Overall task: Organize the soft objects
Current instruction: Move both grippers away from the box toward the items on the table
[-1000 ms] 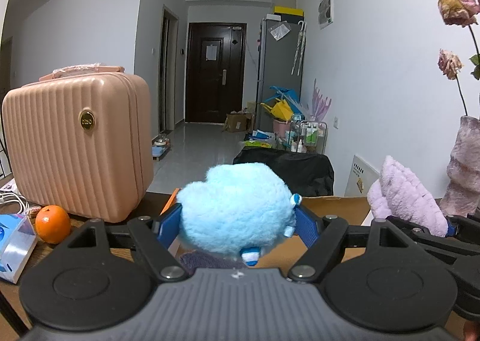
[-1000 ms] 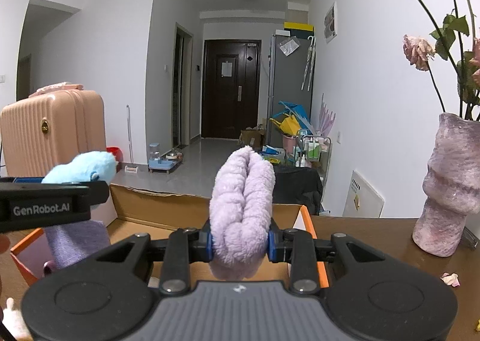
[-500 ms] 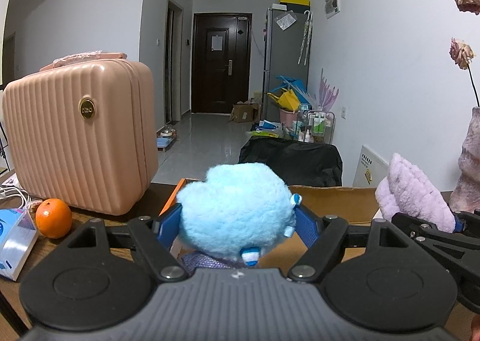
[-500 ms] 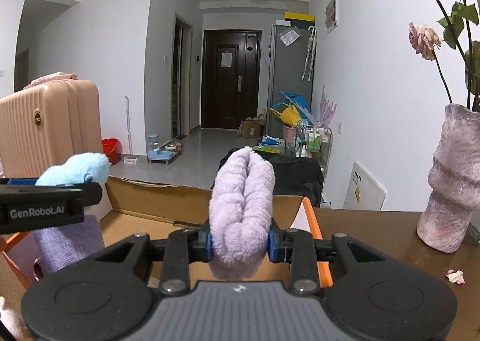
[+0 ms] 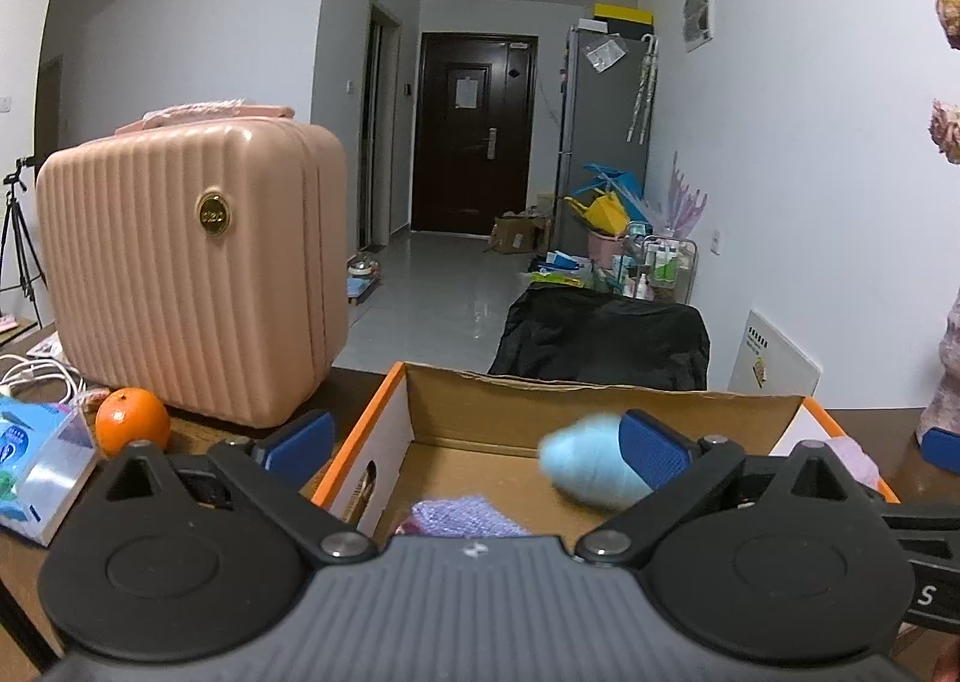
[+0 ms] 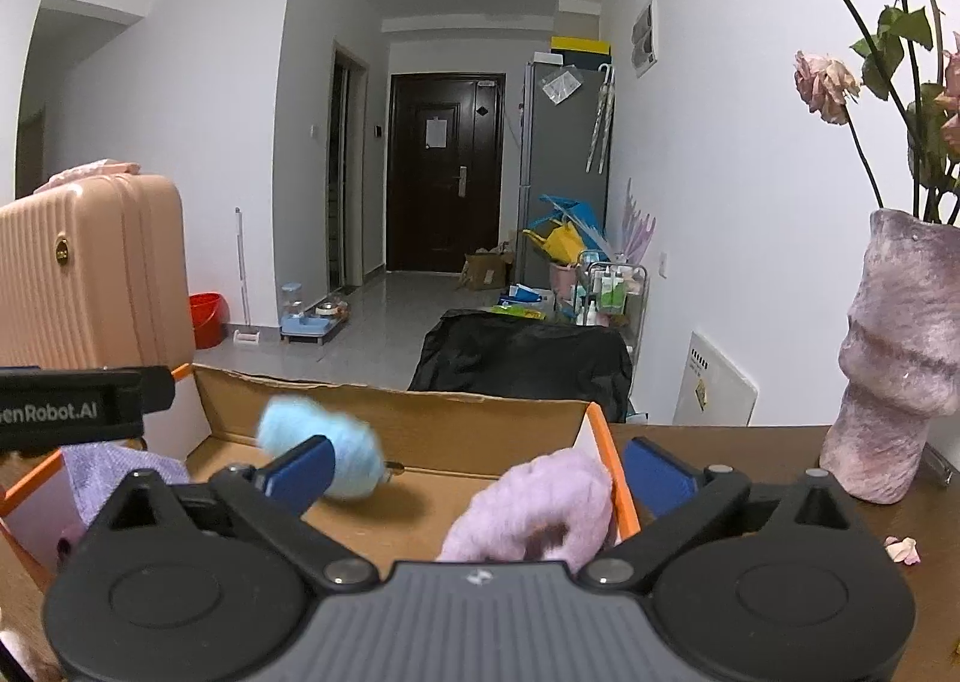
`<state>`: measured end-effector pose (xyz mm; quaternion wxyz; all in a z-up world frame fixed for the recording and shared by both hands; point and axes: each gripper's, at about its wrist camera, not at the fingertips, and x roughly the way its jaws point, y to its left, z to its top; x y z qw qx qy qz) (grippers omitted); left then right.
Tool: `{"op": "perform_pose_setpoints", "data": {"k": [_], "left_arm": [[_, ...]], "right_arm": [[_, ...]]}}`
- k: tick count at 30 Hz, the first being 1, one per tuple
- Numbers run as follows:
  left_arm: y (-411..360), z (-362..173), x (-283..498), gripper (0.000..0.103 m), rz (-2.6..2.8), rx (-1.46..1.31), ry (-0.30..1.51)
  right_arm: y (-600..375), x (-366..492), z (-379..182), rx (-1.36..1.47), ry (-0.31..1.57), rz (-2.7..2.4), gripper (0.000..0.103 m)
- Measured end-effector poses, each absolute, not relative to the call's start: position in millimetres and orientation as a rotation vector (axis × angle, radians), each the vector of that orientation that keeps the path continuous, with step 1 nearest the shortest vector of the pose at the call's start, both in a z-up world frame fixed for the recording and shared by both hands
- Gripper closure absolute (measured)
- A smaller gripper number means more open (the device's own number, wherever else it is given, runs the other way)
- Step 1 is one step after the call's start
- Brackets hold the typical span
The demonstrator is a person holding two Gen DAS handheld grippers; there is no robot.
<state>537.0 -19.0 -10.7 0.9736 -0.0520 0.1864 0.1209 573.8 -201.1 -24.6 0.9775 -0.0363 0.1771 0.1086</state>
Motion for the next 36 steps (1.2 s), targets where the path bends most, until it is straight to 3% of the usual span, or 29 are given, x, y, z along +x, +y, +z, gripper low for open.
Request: {"op": "perform_pose_setpoints", "data": {"k": [36], "left_arm": [[-18.3, -5.5, 508.8, 0.0, 0.247, -0.111, 0.342]], "right_arm": [[-207.6, 543.9, -19.0, -0.079, 0.328, 0.21, 0.0]]}}
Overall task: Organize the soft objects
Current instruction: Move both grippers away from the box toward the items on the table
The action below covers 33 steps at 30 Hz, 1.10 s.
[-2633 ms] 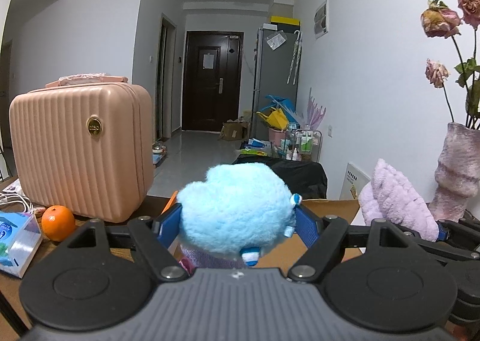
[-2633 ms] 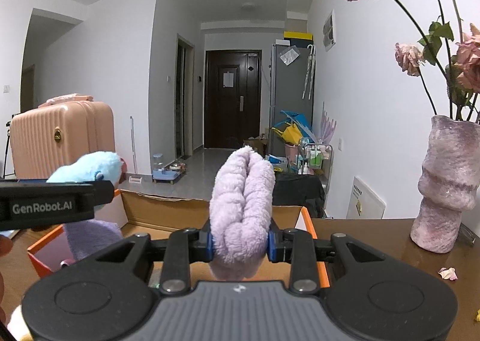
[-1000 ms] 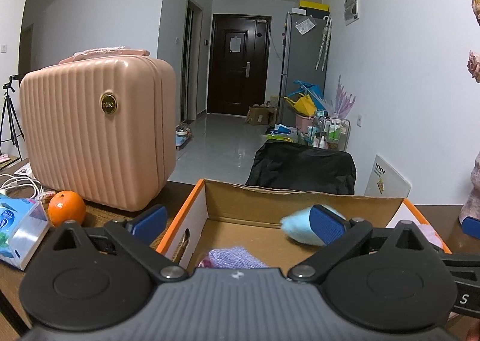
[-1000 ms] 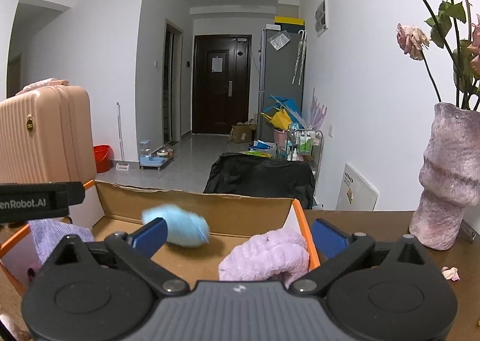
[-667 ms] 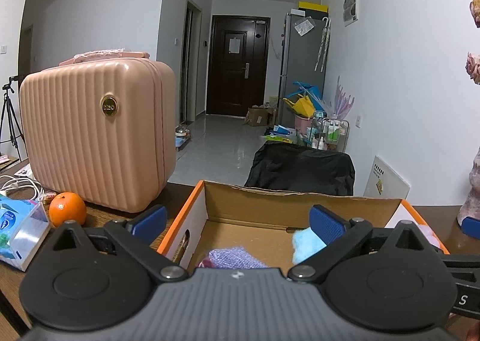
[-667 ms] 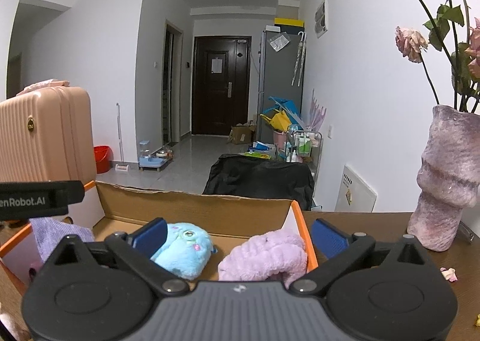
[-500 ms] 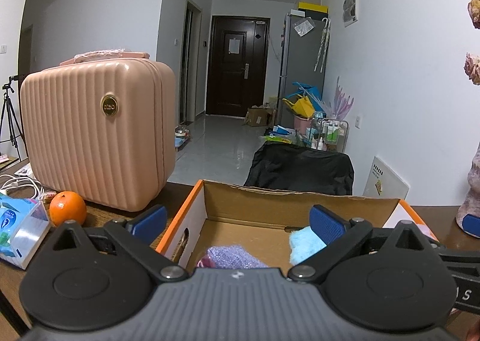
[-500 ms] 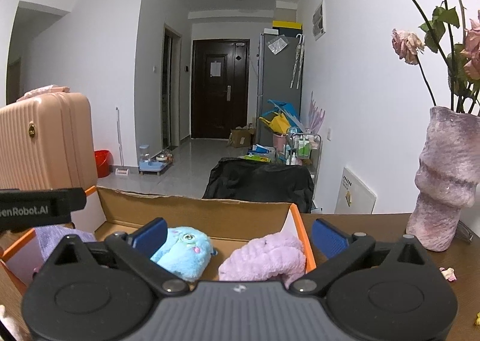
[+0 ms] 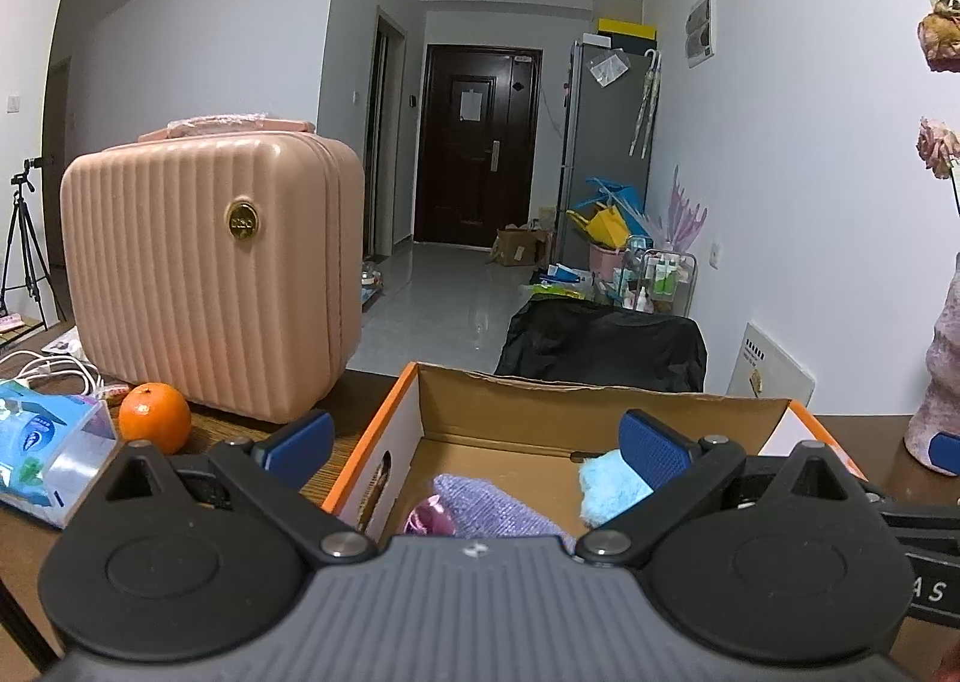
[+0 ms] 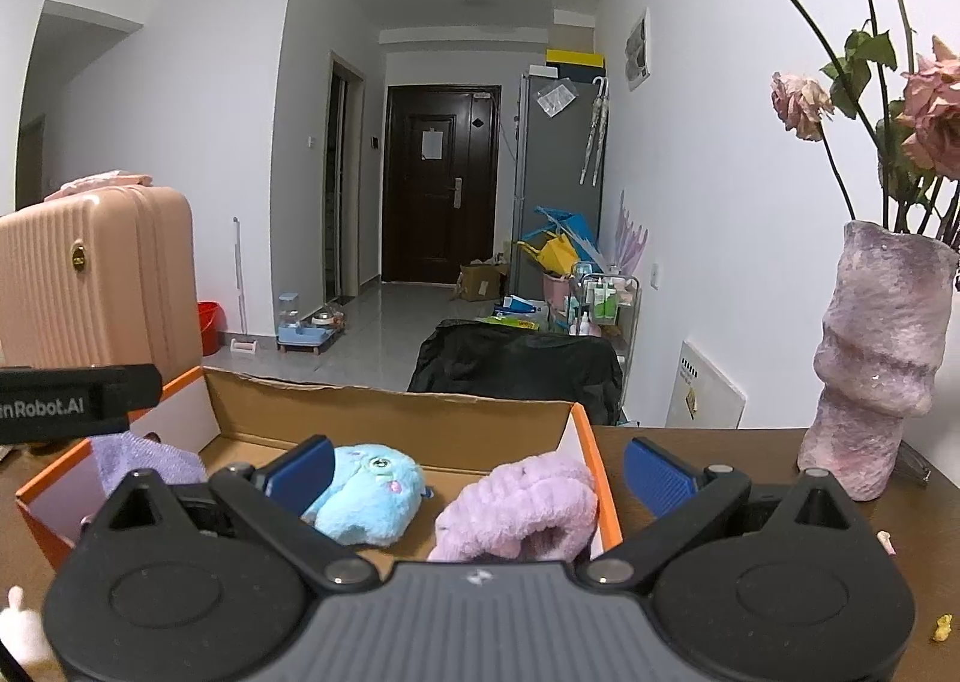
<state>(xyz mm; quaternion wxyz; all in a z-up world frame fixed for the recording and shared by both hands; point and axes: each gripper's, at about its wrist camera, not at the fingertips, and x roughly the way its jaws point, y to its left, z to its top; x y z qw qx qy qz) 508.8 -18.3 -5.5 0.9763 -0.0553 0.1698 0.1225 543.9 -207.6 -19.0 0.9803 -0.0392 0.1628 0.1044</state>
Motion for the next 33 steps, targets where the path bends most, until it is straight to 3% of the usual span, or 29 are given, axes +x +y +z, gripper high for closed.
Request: {"op": "perform_pose_setpoints", "data": {"k": [33], "left_arm": [[0.8, -12.6, 395.7, 0.0, 0.221, -0.087, 0.355]], "right_arm": [[-236.1, 421.0, -22.9, -0.062, 0.269, 0.244, 0.0]]}}
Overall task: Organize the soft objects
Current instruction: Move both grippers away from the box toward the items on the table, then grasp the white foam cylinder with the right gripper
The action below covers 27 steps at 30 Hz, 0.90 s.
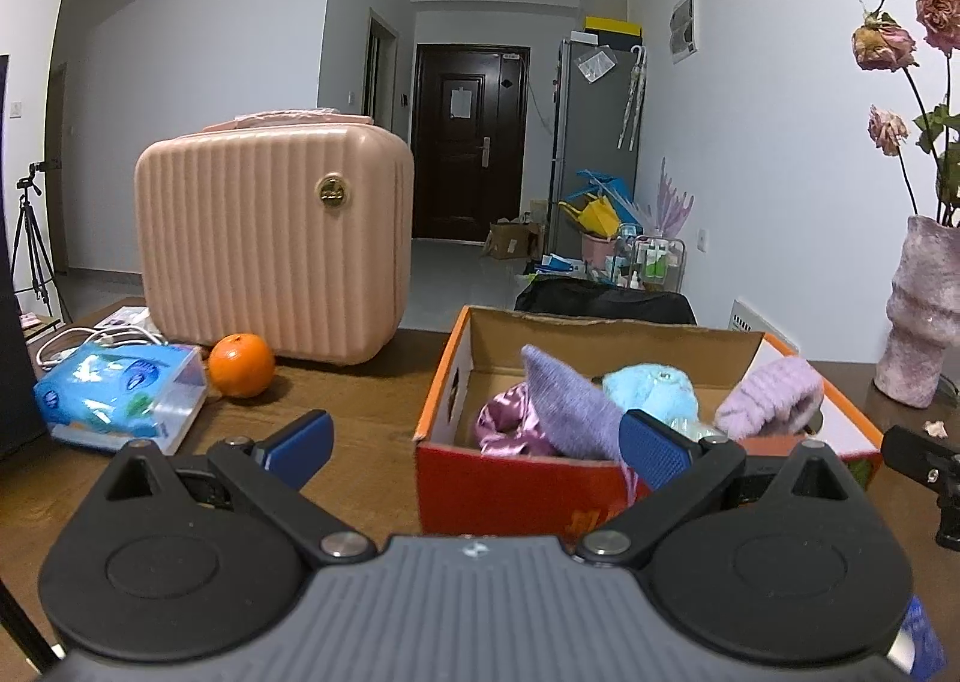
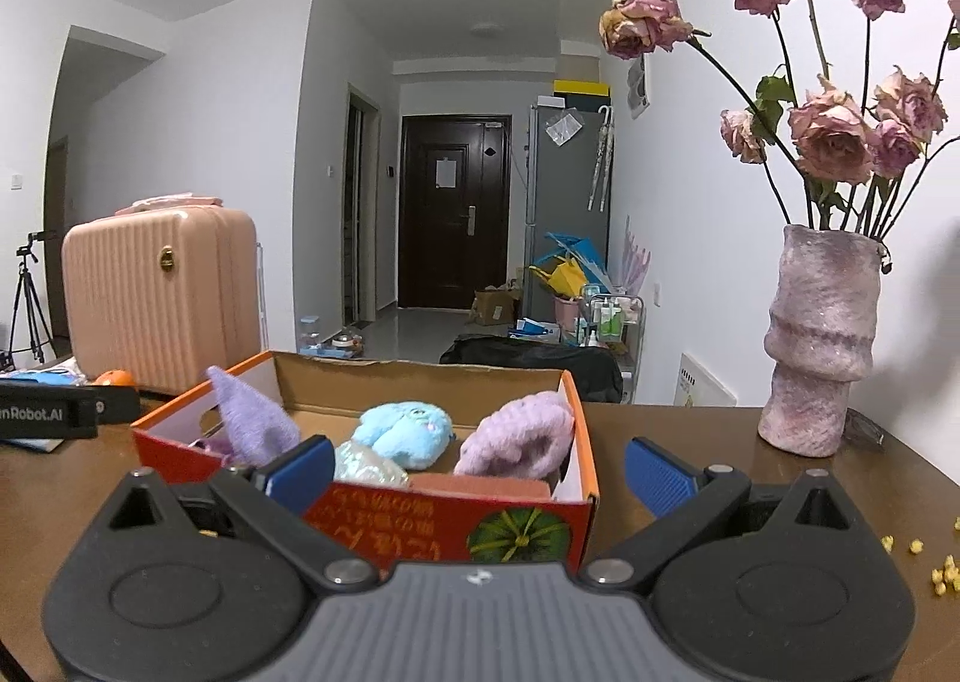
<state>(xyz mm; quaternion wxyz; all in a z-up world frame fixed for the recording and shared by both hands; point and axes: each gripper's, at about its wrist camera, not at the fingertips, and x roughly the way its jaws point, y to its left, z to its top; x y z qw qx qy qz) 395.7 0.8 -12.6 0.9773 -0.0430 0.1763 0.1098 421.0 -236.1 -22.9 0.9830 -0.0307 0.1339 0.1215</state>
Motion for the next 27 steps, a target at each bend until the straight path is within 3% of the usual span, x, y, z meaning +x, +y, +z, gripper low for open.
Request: {"op": "perform_pose_setpoints", "data": {"k": [27], "left_arm": [[4.0, -22.0, 280.3, 0.0, 0.137, -0.033, 0.389]], "right_arm": [[-236.2, 303.9, -37.4, -0.073, 0.296, 0.286, 0.0]]}}
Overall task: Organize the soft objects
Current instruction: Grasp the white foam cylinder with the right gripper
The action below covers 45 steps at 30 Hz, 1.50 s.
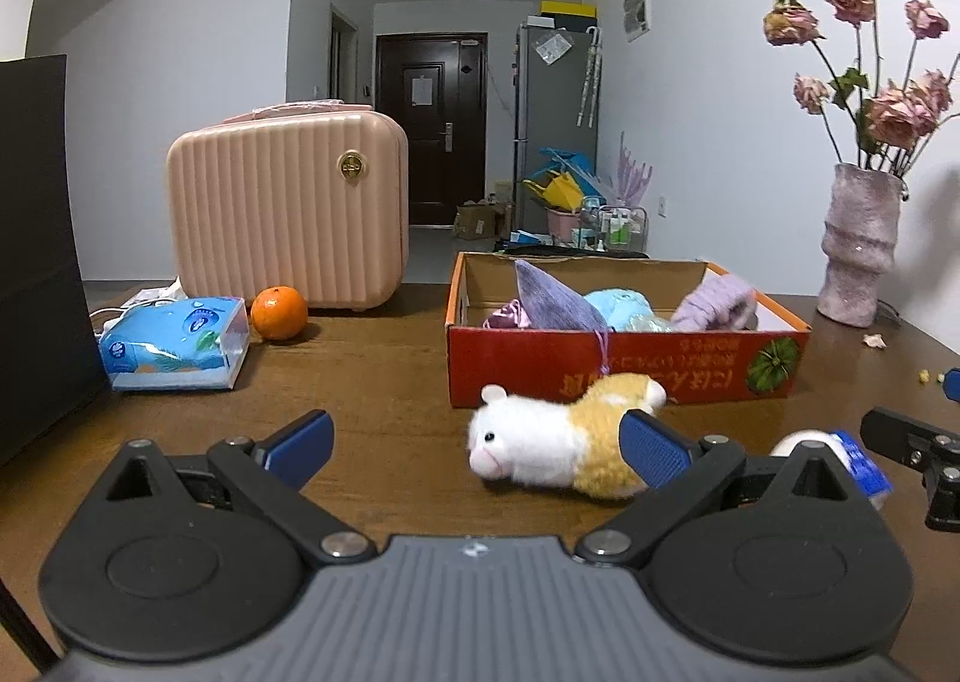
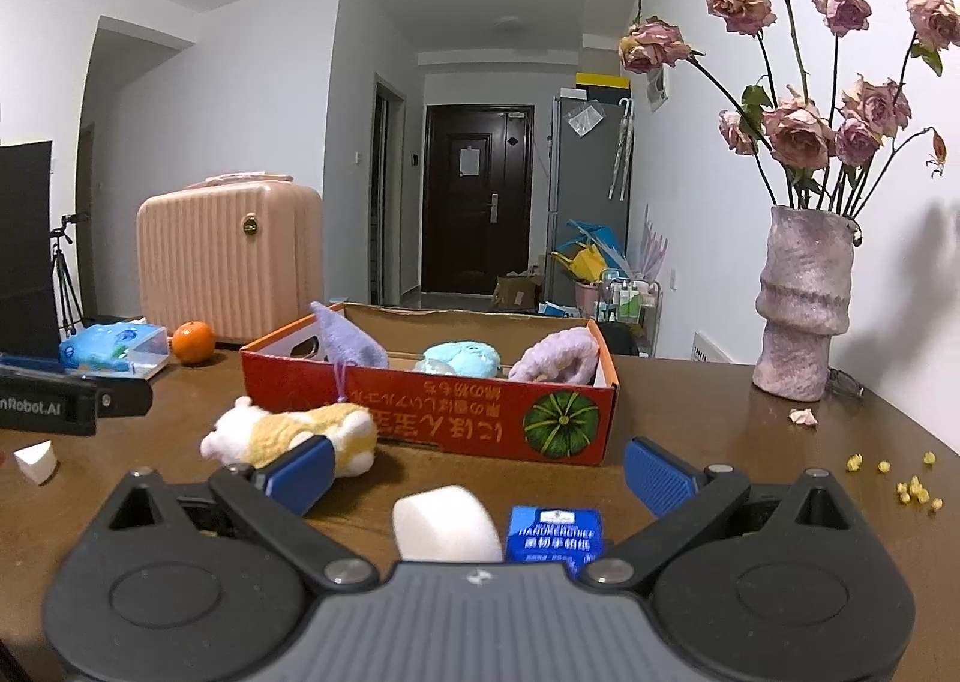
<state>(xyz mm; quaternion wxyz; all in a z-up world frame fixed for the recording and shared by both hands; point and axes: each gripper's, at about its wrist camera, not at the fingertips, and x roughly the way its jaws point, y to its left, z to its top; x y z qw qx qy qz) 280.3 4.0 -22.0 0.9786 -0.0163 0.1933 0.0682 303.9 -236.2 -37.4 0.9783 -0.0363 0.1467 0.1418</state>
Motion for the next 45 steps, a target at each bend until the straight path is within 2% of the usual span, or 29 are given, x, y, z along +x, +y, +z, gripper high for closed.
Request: {"op": "perform_pose_setpoints", "data": {"k": [14, 25, 30, 35, 39, 42, 45], "left_arm": [[-2.1, -27.1, 241.5, 0.0, 0.081, -0.024, 0.402], [-0.1, -28.2, 245.6, 0.0, 0.071, -0.038, 0.424], [2.5, -28.2, 245.9, 0.0, 0.071, -0.047, 0.429], [4.8, -28.5, 247.3, 0.0, 0.079, -0.056, 0.435], [5.1, -29.0, 248.3, 0.0, 0.078, -0.057, 0.44], [4.6, -30.3, 249.3, 0.0, 0.078, -0.054, 0.447], [4.7, -31.5, 251.0, 0.0, 0.08, -0.052, 0.457]], "right_arm": [[-229.6, 272.1, -48.2, -0.095, 0.312, 0.289, 0.0], [-224.8, 286.0, -56.2, -0.106, 0.374, 0.298, 0.0], [-217.2, 306.2, -63.0, -0.132, 0.416, 0.306, 0.003], [-210.0, 333.1, -72.7, -0.147, 0.471, 0.304, 0.016], [-205.8, 349.0, -77.3, -0.158, 0.49, 0.3, 0.02], [-203.5, 357.4, -79.8, -0.16, 0.505, 0.308, 0.027], [-201.4, 362.4, -81.3, -0.158, 0.525, 0.323, 0.042]]}}
